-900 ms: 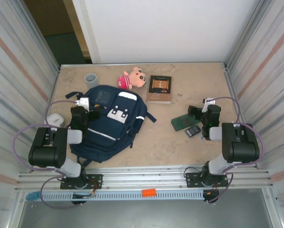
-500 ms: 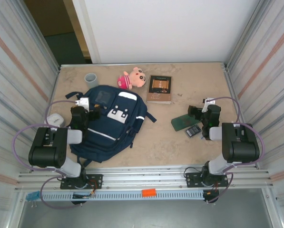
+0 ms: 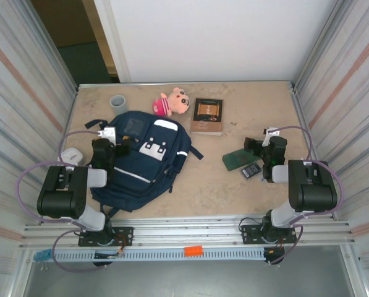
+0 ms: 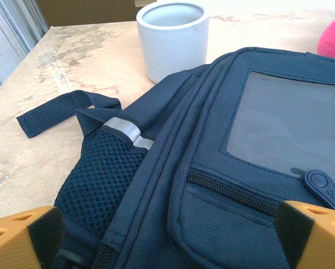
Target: Pack the student bag
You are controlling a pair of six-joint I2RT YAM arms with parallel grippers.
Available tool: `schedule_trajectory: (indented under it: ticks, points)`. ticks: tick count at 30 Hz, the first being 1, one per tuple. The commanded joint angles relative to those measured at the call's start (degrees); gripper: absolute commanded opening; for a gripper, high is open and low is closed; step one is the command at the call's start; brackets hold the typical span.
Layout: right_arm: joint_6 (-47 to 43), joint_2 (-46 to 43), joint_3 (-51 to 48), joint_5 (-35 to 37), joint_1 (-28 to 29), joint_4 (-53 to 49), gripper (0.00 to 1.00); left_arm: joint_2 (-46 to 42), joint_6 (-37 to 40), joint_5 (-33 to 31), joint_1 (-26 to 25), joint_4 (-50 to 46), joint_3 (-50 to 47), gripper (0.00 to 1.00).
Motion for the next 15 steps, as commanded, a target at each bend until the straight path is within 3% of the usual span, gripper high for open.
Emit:
schedule_trajectory:
  ticks: [1,5,7,9,15]
  points:
    - [-1.37,-0.41,0.90,0.36,-0.02,1.00,0.99,-0.86,-0.24,0.44,0.30,0.11,-0.07,0.99]
    - [-1.38,-0.66,0.81,0.30,-0.06,1.40,0.99,-3.15,-0.14,-0.85,-0.33,-2.96,0.54,0.99]
    - [-1.47,-2.77,2.56,0.27,0.05,-3.58,0.99,-4.57,1.23,-3.57,-1.72,-2.07,0.11,0.98]
    - [-2.27,-7.23,6.61,-0.15,0.47,-13.95,0.99,-9.82,0.26,-6.64,-3.29,-13.17,3.36,0.98]
    - [5.01,-14.61,29.37,-3.73,2.14,-56.04,0.99,-21.40,-12.91,-6.07,-2.54,-47.92,14.75,0.88]
